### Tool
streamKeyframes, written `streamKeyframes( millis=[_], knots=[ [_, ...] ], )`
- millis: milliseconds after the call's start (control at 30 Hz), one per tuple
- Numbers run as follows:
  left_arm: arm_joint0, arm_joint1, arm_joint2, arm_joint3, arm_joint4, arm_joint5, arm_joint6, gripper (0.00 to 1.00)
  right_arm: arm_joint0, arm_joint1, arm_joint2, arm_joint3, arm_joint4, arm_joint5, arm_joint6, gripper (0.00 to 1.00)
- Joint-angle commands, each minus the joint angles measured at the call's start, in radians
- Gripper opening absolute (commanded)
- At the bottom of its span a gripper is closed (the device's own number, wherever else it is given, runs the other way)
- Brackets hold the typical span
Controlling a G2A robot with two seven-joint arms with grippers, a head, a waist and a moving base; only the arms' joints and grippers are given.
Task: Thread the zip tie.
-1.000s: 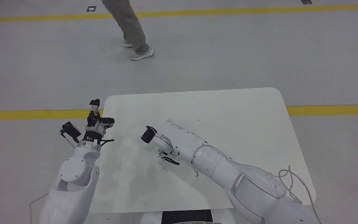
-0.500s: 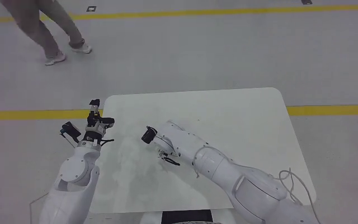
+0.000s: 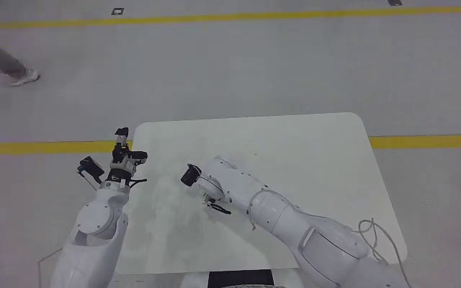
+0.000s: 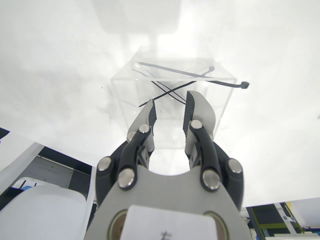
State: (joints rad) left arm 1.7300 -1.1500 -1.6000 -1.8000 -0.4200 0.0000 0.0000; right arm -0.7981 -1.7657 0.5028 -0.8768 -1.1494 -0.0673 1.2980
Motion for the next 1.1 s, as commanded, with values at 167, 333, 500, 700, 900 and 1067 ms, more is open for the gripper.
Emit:
streamKeyframes(
  millis=[167,333,500,700,900,1067],
  knots=[
    [0.000,0.000,0.000,0.000,0.000,0.000,0.000,1.00,0.004,-0.011,-0.001,0.014,-0.001,0.001,-0.010,0.26],
    [0.000,0.000,0.000,0.000,0.000,0.000,0.000,1.00,0.008,-0.021,-0.004,0.033,0.001,0.000,-0.019,0.26],
    [0.000,0.000,0.000,0.000,0.000,0.000,0.000,1.00,0.016,-0.032,-0.005,0.059,0.005,-0.002,-0.026,0.25],
    [0.000,0.000,0.000,0.000,0.000,0.000,0.000,1.00,0.024,-0.046,-0.008,0.087,0.010,-0.004,-0.036,0.24],
    [0.000,0.000,0.000,0.000,0.000,0.000,0.000,1.00,0.031,-0.059,-0.011,0.117,0.010,-0.004,-0.042,0.22],
    [0.000,0.000,0.000,0.000,0.000,0.000,0.000,1.00,0.036,-0.068,-0.011,0.134,0.010,-0.005,-0.046,0.16]
  ],
)
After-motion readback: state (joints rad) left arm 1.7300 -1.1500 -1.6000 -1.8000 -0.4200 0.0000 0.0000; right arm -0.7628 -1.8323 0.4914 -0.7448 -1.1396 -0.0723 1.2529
